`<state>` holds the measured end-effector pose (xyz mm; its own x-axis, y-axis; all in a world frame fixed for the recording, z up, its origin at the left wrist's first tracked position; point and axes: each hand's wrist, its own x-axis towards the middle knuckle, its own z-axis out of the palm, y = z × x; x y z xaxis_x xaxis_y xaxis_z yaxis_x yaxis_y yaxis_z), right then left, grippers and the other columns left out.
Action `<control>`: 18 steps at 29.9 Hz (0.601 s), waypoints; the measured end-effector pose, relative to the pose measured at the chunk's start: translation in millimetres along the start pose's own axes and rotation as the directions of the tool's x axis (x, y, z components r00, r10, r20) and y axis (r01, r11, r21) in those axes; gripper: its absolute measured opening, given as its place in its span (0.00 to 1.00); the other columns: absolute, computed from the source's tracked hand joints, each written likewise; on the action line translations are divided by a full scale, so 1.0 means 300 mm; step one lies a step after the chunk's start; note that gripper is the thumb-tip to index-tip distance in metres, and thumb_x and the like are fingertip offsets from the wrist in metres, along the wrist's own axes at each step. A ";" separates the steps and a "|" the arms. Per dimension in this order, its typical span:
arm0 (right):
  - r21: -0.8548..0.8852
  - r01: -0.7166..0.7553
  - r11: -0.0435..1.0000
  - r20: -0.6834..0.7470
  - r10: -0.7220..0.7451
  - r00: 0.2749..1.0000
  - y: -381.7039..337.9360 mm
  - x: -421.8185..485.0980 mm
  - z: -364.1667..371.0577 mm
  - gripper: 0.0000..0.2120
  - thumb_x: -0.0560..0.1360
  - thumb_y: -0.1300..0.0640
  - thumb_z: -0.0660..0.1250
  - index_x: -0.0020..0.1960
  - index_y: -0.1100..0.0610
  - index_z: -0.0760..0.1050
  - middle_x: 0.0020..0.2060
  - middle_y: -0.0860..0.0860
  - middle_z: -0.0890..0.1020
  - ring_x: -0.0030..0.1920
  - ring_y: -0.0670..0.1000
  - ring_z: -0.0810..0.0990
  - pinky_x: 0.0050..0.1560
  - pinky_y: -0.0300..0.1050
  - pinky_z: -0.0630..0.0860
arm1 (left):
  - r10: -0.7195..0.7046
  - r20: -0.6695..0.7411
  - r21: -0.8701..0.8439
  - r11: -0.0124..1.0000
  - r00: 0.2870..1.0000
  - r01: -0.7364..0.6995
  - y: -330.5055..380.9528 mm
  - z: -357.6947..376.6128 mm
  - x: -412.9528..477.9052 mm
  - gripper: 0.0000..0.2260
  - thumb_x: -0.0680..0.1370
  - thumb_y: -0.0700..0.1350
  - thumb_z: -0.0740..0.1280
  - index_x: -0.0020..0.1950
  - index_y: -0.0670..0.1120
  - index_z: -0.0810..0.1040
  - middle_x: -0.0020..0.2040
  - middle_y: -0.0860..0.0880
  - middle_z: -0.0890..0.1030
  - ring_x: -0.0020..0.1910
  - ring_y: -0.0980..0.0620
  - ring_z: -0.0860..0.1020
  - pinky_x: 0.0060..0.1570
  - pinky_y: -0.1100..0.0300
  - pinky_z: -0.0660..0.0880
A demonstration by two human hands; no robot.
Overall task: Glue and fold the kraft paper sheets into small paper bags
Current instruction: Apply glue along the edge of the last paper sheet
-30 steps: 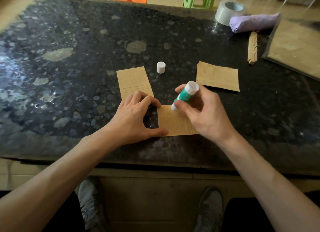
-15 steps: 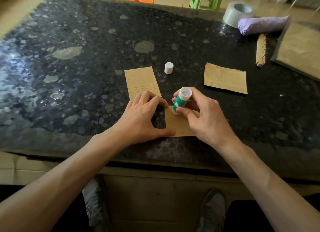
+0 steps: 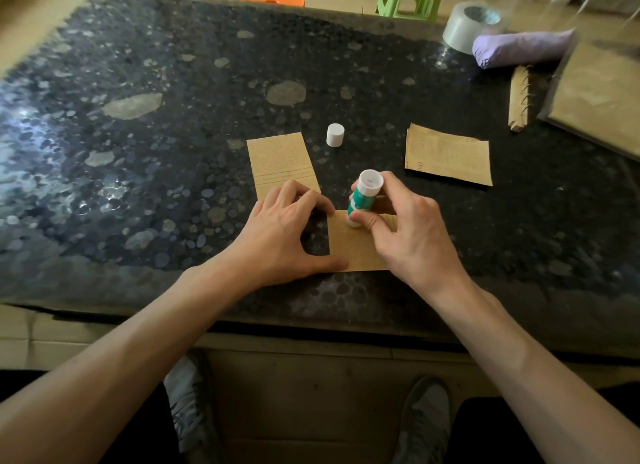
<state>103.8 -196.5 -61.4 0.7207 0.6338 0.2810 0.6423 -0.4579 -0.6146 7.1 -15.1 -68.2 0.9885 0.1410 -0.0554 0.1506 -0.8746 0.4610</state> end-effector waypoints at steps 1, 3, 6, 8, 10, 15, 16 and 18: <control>-0.001 -0.011 1.000 0.017 0.011 1.000 0.001 0.001 -0.002 0.14 0.79 0.55 0.74 0.61 0.55 0.76 0.53 0.47 0.84 0.54 0.42 0.80 0.53 0.27 0.75 | -0.001 0.002 0.000 1.000 1.000 0.001 0.000 0.000 0.000 0.35 0.65 0.71 0.72 0.68 0.60 0.69 0.64 0.55 0.66 0.67 0.54 0.64 0.64 0.58 0.58; 0.008 -0.027 1.000 0.050 0.027 0.998 0.004 0.003 -0.004 0.15 0.79 0.57 0.73 0.64 0.55 0.75 0.54 0.46 0.83 0.55 0.39 0.78 0.54 0.23 0.72 | -0.004 0.007 -0.001 1.000 1.000 0.004 -0.001 -0.002 -0.001 0.35 0.65 0.71 0.71 0.69 0.60 0.69 0.64 0.55 0.66 0.67 0.55 0.64 0.64 0.58 0.58; -0.012 -0.020 1.000 0.043 0.020 0.999 0.010 0.005 -0.010 0.14 0.79 0.53 0.73 0.62 0.54 0.75 0.53 0.45 0.82 0.54 0.40 0.78 0.52 0.27 0.74 | -0.002 0.005 -0.003 1.000 1.000 0.002 -0.001 -0.003 -0.002 0.35 0.65 0.72 0.71 0.68 0.60 0.69 0.64 0.56 0.66 0.66 0.55 0.64 0.64 0.58 0.58; -0.020 -0.017 1.000 0.015 0.017 1.000 0.011 0.005 -0.013 0.15 0.78 0.50 0.74 0.60 0.53 0.75 0.52 0.43 0.81 0.52 0.40 0.79 0.51 0.27 0.75 | 0.002 0.005 -0.005 1.000 1.000 -0.002 -0.001 -0.002 -0.001 0.35 0.65 0.71 0.72 0.68 0.60 0.69 0.64 0.56 0.66 0.66 0.55 0.64 0.64 0.58 0.59; -0.019 -0.017 1.000 -0.001 0.017 1.000 0.010 0.004 -0.016 0.15 0.78 0.48 0.74 0.59 0.53 0.75 0.52 0.41 0.80 0.52 0.40 0.79 0.50 0.25 0.74 | 0.004 0.004 -0.009 1.000 1.000 -0.004 -0.003 -0.001 -0.001 0.35 0.65 0.71 0.71 0.68 0.60 0.69 0.64 0.56 0.66 0.66 0.55 0.63 0.65 0.57 0.60; -0.014 -0.030 0.999 0.037 0.031 0.999 0.016 0.003 -0.021 0.14 0.79 0.55 0.74 0.62 0.55 0.76 0.53 0.46 0.82 0.55 0.42 0.78 0.54 0.30 0.74 | -0.001 0.013 -0.007 1.000 1.000 0.001 -0.005 -0.001 0.001 0.36 0.64 0.72 0.70 0.68 0.60 0.69 0.64 0.56 0.66 0.65 0.56 0.63 0.65 0.58 0.59; -0.006 -0.036 0.999 0.047 0.036 0.998 0.018 0.003 -0.023 0.14 0.79 0.56 0.73 0.62 0.55 0.76 0.54 0.46 0.82 0.56 0.41 0.77 0.55 0.31 0.74 | -0.001 0.014 -0.006 1.000 1.000 0.002 -0.006 0.000 0.001 0.36 0.64 0.72 0.70 0.68 0.61 0.69 0.64 0.56 0.66 0.66 0.56 0.63 0.65 0.58 0.59; 0.001 -0.048 0.999 0.064 0.048 0.997 0.020 0.002 -0.027 0.13 0.79 0.58 0.73 0.62 0.55 0.76 0.54 0.46 0.82 0.56 0.40 0.75 0.56 0.31 0.73 | -0.001 0.011 -0.002 1.000 1.000 0.001 -0.007 0.000 0.001 0.36 0.64 0.73 0.70 0.68 0.61 0.69 0.64 0.56 0.65 0.66 0.56 0.63 0.66 0.57 0.60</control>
<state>110.3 -203.9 -59.0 0.7325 0.6495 0.2038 0.6067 -0.4872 -0.6281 7.2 -13.1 -69.1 0.9885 0.1362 -0.0657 0.1511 -0.8736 0.4626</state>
